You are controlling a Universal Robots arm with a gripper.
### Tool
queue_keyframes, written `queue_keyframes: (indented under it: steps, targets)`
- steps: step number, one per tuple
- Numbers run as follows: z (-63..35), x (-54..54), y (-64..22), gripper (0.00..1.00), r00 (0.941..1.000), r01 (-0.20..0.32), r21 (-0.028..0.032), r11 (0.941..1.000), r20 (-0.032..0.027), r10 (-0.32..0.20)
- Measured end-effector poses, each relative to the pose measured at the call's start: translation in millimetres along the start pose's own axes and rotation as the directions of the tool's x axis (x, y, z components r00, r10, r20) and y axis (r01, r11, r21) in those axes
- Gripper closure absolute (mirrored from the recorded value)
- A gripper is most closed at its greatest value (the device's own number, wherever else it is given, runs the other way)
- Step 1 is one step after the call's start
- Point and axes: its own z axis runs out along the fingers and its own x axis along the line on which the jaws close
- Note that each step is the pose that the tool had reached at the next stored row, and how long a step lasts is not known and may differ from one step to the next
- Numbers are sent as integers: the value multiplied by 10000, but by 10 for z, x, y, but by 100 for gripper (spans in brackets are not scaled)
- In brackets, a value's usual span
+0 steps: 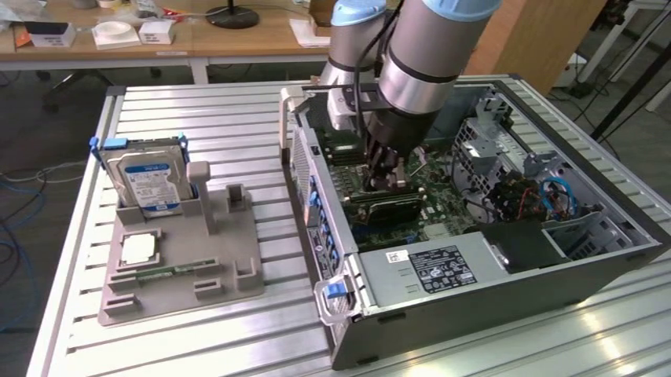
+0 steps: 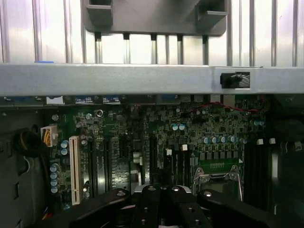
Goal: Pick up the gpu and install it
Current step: 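Press down on the gpu until it lock into place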
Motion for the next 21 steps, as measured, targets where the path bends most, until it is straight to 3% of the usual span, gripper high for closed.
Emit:
queue_keyframes:
  steps: [7, 16, 18, 19, 20, 21]
  targets:
    - [30, 43, -118, 89, 10000, 0, -1, 10000, 39, 0]
    - [171, 65, -124, 89, 9999, -131, 18, 9999, 32, 131]
    - [185, 67, -126, 89, 9998, -180, 27, 9998, -25, 180]
    - [186, 67, -128, 89, 9998, -199, 29, 9998, -85, 200]
    - [187, 67, -127, 89, 9996, -226, 20, 9997, -179, 227]
    - [188, 67, -128, 89, 9992, -251, -6, 9997, -311, 250]
